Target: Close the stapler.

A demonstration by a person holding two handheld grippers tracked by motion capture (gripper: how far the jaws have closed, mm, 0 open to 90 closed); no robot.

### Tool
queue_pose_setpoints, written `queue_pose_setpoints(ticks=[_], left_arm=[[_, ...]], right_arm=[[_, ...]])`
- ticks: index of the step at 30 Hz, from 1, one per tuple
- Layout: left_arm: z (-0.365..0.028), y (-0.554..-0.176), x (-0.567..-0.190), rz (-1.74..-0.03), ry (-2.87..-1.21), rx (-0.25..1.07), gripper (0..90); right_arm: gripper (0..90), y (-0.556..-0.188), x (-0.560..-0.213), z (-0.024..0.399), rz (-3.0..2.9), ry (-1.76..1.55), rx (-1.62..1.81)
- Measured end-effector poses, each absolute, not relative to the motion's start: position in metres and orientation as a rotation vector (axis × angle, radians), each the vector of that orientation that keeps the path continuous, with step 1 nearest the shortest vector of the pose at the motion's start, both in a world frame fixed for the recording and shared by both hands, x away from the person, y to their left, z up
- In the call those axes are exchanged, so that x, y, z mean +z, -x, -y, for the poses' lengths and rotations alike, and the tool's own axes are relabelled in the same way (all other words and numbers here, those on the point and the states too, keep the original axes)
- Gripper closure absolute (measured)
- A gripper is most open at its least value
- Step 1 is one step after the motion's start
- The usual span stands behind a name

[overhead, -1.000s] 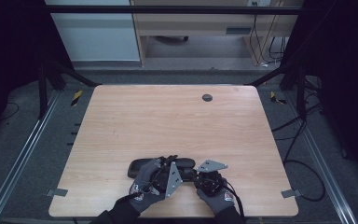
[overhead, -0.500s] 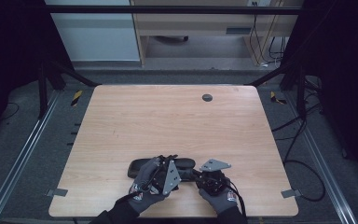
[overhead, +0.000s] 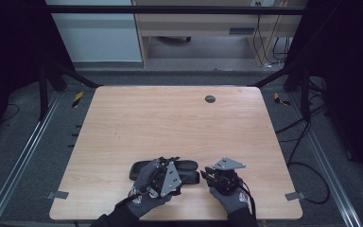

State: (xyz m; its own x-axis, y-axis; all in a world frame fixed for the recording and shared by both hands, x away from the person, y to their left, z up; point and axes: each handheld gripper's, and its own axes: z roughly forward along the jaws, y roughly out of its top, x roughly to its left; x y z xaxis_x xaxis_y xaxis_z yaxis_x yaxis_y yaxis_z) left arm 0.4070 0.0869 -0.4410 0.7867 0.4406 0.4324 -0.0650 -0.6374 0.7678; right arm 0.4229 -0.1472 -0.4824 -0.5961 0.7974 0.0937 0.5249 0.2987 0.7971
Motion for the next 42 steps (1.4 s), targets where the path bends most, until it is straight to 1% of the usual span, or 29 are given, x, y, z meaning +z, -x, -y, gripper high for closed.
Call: queue_pose_setpoints(ticks=[3, 7, 12, 14, 17, 33, 42], left_arm=[[-0.09, -0.407, -0.437, -0.289, -2.128, 0.775, 29.9], [-0.095, -0.407, -0.431, -0.309, -2.105, 0.761, 29.9], [-0.104, -0.409, -0.424, -0.334, -2.08, 0.755, 29.9], [-0.106, -0.41, -0.422, -0.347, -2.068, 0.748, 30.2], [-0.111, -0.411, -0.42, -0.368, -2.055, 0.729, 31.4], [-0.147, -0.42, -0.416, -0.493, -2.011, 0.743, 38.6], [-0.176, -0.424, -0.419, -0.618, -1.957, 0.754, 40.7]], right_arm=[[73.8, -0.423, -0.48, 0.15, -2.234, -1.211, 1.206], [77.1, -0.423, -0.476, 0.154, -2.225, -1.207, 1.222], [85.0, -0.423, -0.472, 0.159, -2.207, -1.221, 1.223], [89.9, -0.422, -0.469, 0.16, -2.203, -1.223, 1.228], [90.0, -0.422, -0.465, 0.161, -2.189, -1.208, 1.237], [90.0, -0.423, -0.439, 0.174, -2.105, -1.192, 1.333], [90.0, -0.419, -0.425, 0.156, -2.17, -1.13, 1.377]])
